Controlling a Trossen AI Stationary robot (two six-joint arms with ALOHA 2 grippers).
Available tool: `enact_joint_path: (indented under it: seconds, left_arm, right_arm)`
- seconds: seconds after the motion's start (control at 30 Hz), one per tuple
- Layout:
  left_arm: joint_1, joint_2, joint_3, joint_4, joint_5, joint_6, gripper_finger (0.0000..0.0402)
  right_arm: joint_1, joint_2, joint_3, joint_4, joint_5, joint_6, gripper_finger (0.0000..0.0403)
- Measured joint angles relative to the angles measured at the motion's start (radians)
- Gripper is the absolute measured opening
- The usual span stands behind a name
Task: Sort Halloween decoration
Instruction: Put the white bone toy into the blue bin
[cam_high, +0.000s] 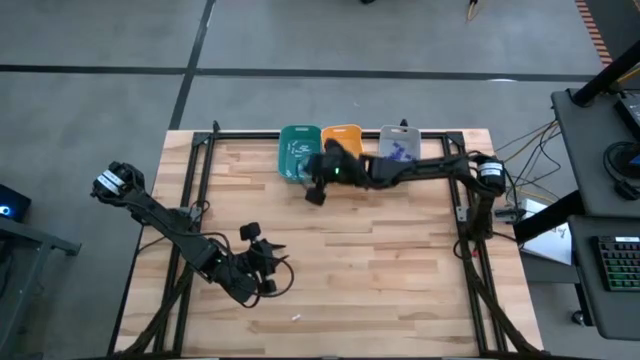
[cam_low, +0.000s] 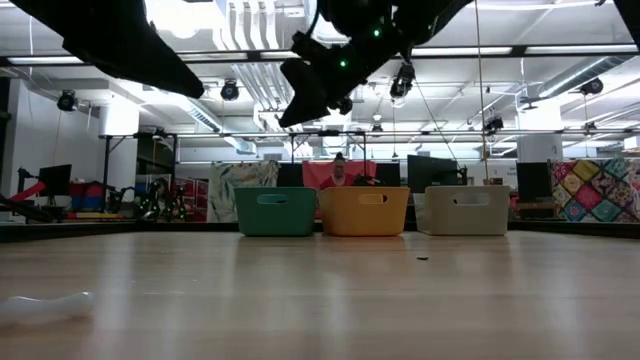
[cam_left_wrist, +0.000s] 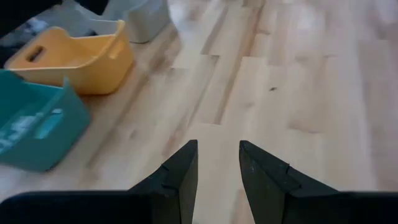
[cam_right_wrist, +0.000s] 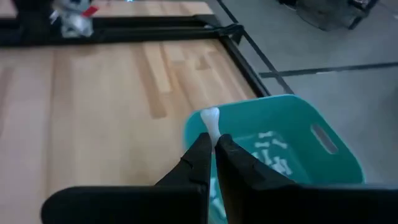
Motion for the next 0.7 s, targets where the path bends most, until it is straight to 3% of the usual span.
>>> enact_joint_path:
  seconds: [0.23,0.7]
  left_arm:
    - [0.001,-0.042,0.000,-0.097,-0.055,0.000,0.0100]
    - [0.003,-0.203,-0.053,-0.189,-0.174,-0.004,0.0083]
  right_arm:
    - [-0.121,0.043,0.066,0.034,-0.124,0.039,0.0012]
    - [-0.227,0.173,0.169,0.015,-0.125,0.002,0.0012]
